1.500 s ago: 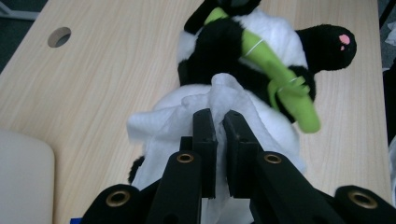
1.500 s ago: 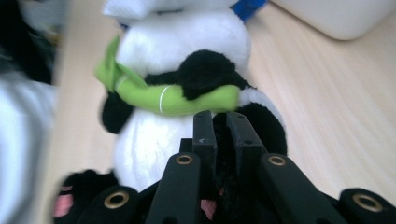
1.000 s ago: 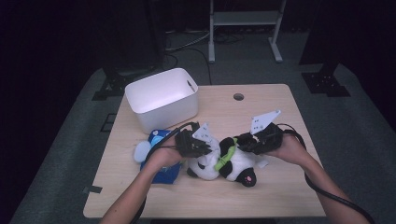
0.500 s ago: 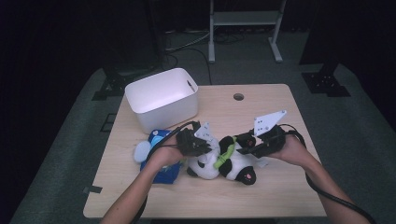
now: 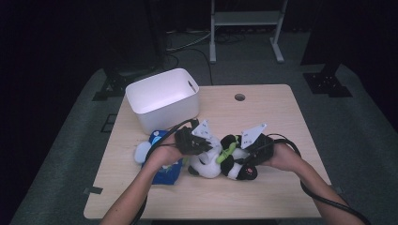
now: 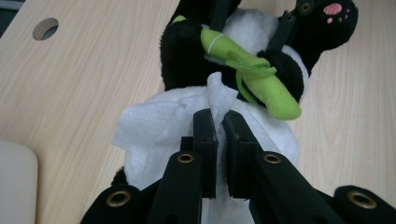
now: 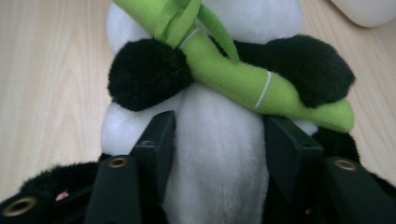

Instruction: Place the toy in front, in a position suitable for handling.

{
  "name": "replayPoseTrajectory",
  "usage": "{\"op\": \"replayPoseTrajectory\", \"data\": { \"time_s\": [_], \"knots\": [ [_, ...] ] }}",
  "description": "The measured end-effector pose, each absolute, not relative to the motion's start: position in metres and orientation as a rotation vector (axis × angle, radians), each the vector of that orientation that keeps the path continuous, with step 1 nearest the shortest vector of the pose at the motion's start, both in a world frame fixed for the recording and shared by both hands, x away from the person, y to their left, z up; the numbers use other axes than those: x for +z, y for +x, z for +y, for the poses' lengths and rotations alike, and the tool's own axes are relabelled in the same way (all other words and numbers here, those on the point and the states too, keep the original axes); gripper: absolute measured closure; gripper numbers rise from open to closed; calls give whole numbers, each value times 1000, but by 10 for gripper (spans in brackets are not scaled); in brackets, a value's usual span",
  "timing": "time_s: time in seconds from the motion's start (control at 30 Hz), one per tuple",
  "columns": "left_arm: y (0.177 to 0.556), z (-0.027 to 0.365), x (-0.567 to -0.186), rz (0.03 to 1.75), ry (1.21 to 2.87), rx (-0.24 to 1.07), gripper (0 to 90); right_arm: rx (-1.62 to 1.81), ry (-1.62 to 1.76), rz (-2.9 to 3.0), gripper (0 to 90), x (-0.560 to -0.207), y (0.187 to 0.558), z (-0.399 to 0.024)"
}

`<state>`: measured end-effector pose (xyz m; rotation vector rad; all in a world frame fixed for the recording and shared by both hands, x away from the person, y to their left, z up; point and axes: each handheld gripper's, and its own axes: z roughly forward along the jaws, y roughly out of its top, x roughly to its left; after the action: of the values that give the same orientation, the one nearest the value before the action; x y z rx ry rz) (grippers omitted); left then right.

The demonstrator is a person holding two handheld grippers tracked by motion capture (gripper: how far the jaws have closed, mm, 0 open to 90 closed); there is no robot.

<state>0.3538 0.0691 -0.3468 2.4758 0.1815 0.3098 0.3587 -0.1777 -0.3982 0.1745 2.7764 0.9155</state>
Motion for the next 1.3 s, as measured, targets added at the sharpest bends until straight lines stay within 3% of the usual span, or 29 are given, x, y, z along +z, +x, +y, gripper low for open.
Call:
{"op": "replayPoseTrajectory", "data": {
  "time_s": [0.2,0.3,0.63,1.07,1.3],
  "knots": [
    [352,69,-345,175,2454,292,842,949,200,2786,735,-398,358,-180],
    [351,67,-340,166,2420,268,842,997,202,2800,794,-394,359,-183],
    [344,52,-344,102,2436,215,842,1033,157,2872,808,-387,357,-192],
    [342,101,-365,217,2463,199,842,1060,203,2869,797,-388,366,-196],
    [333,100,-378,181,2506,140,841,1070,218,2863,789,-389,369,-196]
  ]
}}
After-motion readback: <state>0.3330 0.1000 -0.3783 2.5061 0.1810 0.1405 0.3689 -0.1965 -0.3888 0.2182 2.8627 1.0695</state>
